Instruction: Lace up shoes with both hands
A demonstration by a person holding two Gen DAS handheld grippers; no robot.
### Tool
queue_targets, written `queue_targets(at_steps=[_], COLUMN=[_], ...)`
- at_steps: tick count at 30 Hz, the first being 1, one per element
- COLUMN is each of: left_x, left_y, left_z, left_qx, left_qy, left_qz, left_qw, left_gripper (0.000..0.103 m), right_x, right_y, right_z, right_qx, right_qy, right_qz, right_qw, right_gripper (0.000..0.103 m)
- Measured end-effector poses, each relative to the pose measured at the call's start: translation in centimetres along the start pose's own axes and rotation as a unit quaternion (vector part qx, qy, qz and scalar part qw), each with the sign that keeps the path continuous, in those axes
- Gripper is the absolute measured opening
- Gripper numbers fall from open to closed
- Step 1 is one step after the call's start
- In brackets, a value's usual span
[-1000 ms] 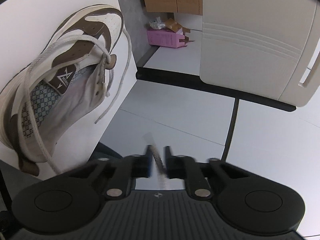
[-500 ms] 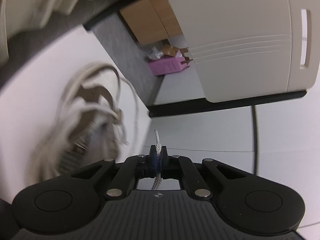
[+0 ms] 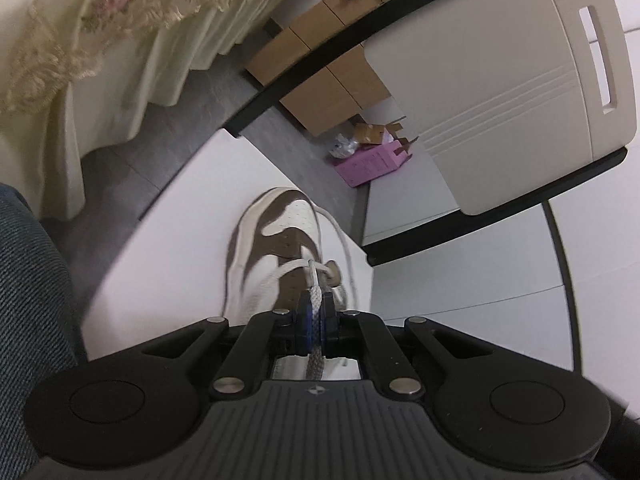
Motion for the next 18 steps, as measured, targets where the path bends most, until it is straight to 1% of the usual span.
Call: queue_targets(at_steps=[4, 8, 13, 15, 17, 18], left_x=[-0.5, -1.1, -1.5, -1.6, -1.7, -1.8], left_y=[0.1, 0.0, -0.3, -0.3, -0.3, -0.3], left_z=[-0.5, -1.0, -1.5, -1.6, -1.7, -1.8], left_qx=[0.003, 0.008, 0.015, 0.017, 0.019, 0.020], left_qy=[-0.003, -0.005, -0.013, -0.017, -0.019, -0.020], left_qz=[-0.006, -0.015, -0.015, -0.016, -0.017, -0.017], left_qw=[1.0000, 0.9998, 0.9997, 0.9996, 0.9995, 0.9995], left_gripper=[0.003, 0.003, 0.003, 0.003, 0.003, 0.003], right_x=[-2.0, -3.5, -4.7, -4.8, -4.9, -5.0], right_y=[0.1, 0.4, -0.2, -0.5, -0.7, -0.8], right_z=[0.4, 0.3, 1.0, 1.5, 2.3, 2.8], right_qx=[0.073, 0.145, 0.171, 0.177, 0.169, 0.156], right_qy=[-0.025, -0.048, -0.080, -0.085, -0.102, -0.114], right_qz=[-0.018, -0.033, -0.028, -0.029, -0.035, -0.041], right_qw=[0.997, 0.988, 0.982, 0.980, 0.980, 0.980], right_gripper=[0.032, 0.032, 0.032, 0.032, 0.030, 0.030])
Point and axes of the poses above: each gripper's, at about its wrist camera, not at the fingertips, and x roughly against the way its jaws point, z to its right, y to its underside, the point moved 2 cm from there along -x, roughly the way its jaws point, and after that the axes turned 1 degree about x, right-handed, at the moved point
